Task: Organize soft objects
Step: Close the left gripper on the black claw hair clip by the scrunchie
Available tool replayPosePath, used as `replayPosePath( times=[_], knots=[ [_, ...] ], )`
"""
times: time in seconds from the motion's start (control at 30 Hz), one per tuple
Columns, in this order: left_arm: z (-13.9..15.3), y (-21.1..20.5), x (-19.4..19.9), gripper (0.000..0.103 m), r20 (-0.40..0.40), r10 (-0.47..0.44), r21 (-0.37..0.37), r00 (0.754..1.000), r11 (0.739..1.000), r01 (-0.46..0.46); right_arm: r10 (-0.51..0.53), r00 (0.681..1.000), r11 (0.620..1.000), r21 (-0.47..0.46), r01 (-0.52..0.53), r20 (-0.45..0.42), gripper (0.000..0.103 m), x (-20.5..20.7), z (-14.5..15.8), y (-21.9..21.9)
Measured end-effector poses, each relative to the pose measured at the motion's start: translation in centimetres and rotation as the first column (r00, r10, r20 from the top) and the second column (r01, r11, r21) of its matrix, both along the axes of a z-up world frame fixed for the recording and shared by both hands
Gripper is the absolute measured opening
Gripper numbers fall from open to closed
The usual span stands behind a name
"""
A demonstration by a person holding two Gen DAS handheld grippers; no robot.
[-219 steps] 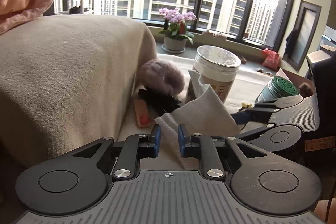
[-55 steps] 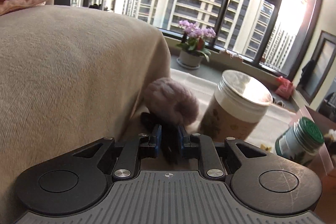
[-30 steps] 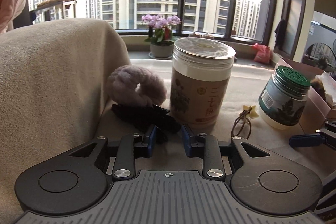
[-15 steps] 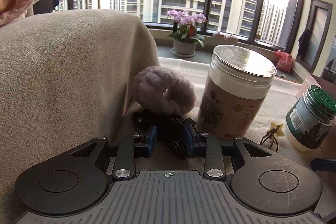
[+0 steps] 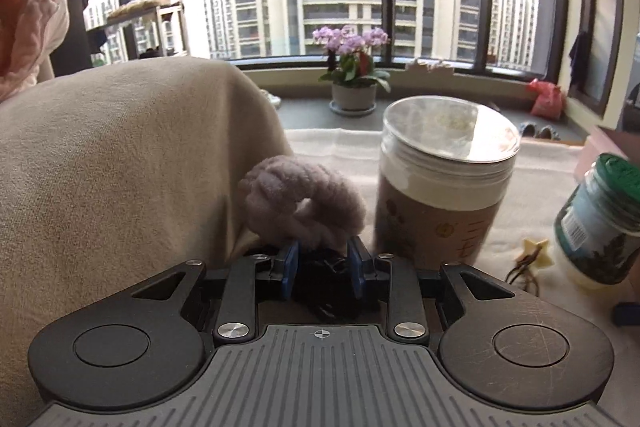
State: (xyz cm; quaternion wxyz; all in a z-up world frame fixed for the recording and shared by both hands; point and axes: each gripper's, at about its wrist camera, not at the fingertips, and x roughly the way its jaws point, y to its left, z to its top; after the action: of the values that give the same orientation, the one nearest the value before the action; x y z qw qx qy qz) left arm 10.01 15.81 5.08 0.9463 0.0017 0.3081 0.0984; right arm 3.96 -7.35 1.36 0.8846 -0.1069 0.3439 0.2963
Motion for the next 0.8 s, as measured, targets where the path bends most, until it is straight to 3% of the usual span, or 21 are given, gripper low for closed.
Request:
replayPosePath(
  times=[0.1, 0.2, 0.3, 0.33, 0.4, 0.47, 0.8],
  knots=[
    [-0.1, 0.6, -0.4, 0.043, 0.003, -0.012, 0.010, 1.000, 1.000, 0.012, 0.001, 1.000, 1.000, -0.001, -0.001, 0.000, 0.097, 0.0, 0.0, 0.0],
    [-0.1, 1.1, -1.3, 0.039, 0.000, -0.037, 0.022, 0.999, 0.999, 0.037, 0.000, 1.000, 1.000, 0.000, 0.000, 0.000, 0.097, 0.0, 0.0, 0.0],
    [-0.2, 0.8, -2.1, 0.039, 0.009, -0.126, -0.027, 0.992, 0.992, 0.127, 0.001, 1.000, 1.000, -0.001, -0.001, 0.000, 0.097, 0.0, 0.0, 0.0],
    [-0.3, 0.4, -2.3, 0.046, 0.001, -0.146, -0.017, 0.989, 0.989, 0.146, 0.001, 1.000, 1.000, -0.001, -0.001, 0.000, 0.097, 0.0, 0.0, 0.0],
    [-0.7, -0.6, -2.5, 0.046, -0.014, -0.168, 0.035, 0.986, 0.985, 0.168, 0.001, 1.000, 1.000, -0.001, -0.001, 0.000, 0.097, 0.0, 0.0, 0.0],
    [-1.0, -1.3, -2.4, 0.046, -0.025, -0.173, 0.056, 0.985, 0.983, 0.175, 0.001, 1.000, 1.000, -0.001, -0.001, 0.000, 0.097, 0.0, 0.0, 0.1],
    [-1.7, -0.7, -0.7, 0.043, -0.020, -0.150, -0.005, 0.989, 0.989, 0.150, 0.025, 0.999, 1.000, -0.010, -0.026, -0.021, 0.103, 0.1, -0.1, 0.5]
  ],
)
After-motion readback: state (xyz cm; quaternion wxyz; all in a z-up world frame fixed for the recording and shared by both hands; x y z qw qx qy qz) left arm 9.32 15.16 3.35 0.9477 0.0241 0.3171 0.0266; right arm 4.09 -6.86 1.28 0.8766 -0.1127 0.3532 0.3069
